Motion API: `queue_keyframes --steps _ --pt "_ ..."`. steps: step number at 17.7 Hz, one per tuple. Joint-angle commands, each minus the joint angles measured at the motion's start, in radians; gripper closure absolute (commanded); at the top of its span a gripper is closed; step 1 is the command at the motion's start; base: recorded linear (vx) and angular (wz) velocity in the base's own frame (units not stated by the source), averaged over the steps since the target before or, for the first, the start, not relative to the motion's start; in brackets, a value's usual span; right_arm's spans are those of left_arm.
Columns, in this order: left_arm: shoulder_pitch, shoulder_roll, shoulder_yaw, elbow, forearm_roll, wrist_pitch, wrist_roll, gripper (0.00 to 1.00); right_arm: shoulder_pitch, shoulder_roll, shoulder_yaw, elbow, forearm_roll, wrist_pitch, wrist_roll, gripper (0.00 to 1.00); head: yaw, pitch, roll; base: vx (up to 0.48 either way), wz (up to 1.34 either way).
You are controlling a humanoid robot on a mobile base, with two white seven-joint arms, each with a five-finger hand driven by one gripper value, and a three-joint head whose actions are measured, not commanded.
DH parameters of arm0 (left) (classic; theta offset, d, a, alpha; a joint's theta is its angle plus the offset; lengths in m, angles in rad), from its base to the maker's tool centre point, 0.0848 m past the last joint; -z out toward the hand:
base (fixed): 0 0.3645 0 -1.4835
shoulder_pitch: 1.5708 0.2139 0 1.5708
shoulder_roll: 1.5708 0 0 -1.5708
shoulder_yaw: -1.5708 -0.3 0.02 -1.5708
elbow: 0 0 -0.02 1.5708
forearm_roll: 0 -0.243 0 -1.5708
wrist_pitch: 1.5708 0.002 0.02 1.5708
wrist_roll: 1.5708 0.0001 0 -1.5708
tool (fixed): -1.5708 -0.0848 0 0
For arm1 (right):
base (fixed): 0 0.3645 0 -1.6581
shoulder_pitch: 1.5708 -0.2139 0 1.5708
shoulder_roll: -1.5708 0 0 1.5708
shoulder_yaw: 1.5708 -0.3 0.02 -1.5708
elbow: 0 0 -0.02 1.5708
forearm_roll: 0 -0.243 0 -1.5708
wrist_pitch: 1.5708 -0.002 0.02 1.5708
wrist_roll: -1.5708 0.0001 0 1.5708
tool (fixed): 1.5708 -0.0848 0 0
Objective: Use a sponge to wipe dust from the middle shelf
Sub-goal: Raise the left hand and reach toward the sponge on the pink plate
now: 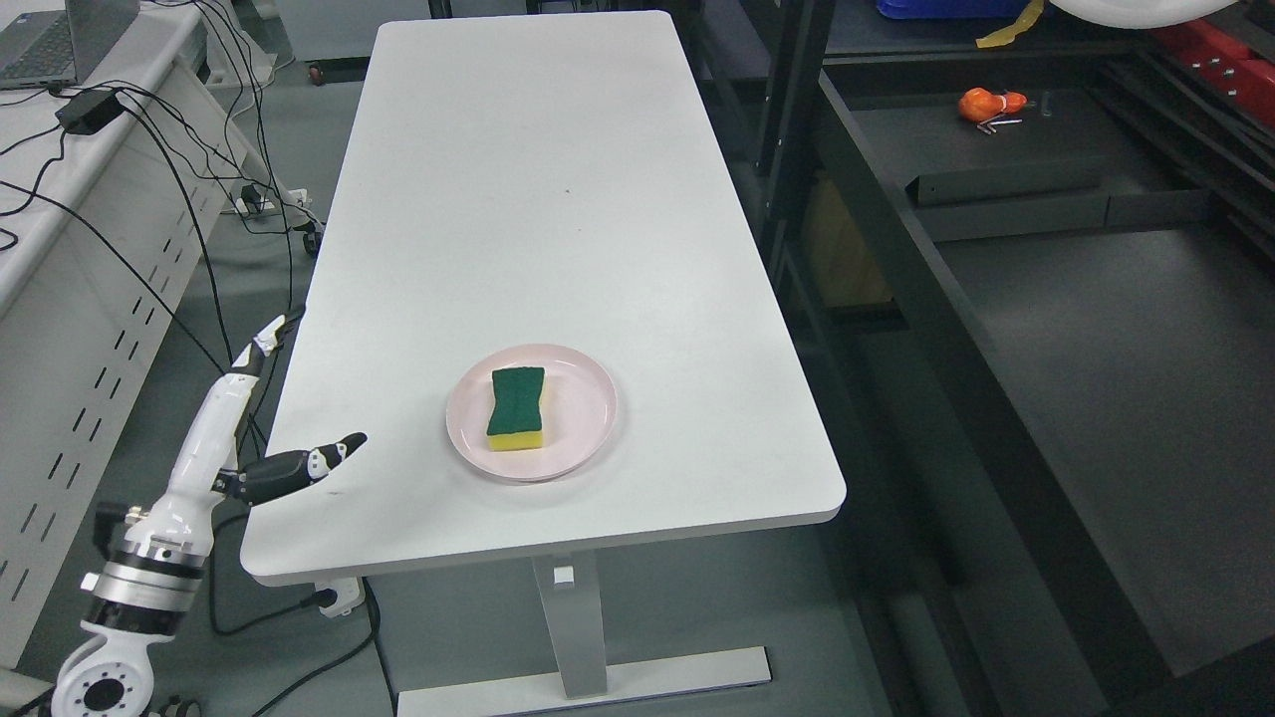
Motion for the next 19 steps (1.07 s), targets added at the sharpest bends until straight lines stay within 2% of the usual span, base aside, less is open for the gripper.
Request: queue_keyframes --steps 1,4,5,7,8,12,16,19 --pt "-0.224 0.227 -0.104 0.233 -0.432 -0.122 -0.184 0.01 0.000 -0.017 0.000 -0.017 0.000 -0.003 -0.006 0.00 0.0000 0.000 0.000 0.000 0.00" --pt "-0.319 0.070 -0.124 0.227 -0.385 -0.146 -0.268 0.02 0.000 -0.017 0.000 -0.017 0.000 -0.003 -0.006 0.00 0.0000 0.000 0.000 0.000 0.00" --pt "-0.334 0.059 -0.136 0.227 -0.386 -0.163 -0.332 0.02 0.000 -0.017 0.000 -0.017 0.000 -0.003 -0.006 0.00 0.0000 0.000 0.000 0.000 0.00" --pt "-0.373 0.065 -0.188 0.225 -0.398 -0.169 -0.471 0.07 0.000 -0.017 0.000 -0.017 0.000 -0.003 -0.006 0.00 0.0000 0.000 0.000 0.000 0.00" --pt "-0.393 0.071 -0.205 0.227 -0.418 -0.170 -0.488 0.10 0.000 -0.017 0.000 -0.017 0.000 -0.003 -0.006 0.00 0.0000 0.000 0.000 0.000 0.00" --pt "-0.505 0.069 -0.277 0.236 -0.619 -0.166 -0.493 0.11 0.000 -0.017 0.000 -0.017 0.000 -0.003 -0.006 0.00 0.0000 0.000 0.000 0.000 0.00" --pt "-0.592 0.063 -0.444 0.244 -0.642 -0.163 -0.493 0.12 0.000 -0.017 0.000 -0.017 0.000 -0.003 -0.006 0.00 0.0000 0.000 0.000 0.000 0.00" --pt "-0.597 0.036 -0.483 0.258 -0.671 -0.163 -0.493 0.13 0.000 -0.017 0.000 -0.017 0.000 -0.003 -0.006 0.00 0.0000 0.000 0.000 0.000 0.00"
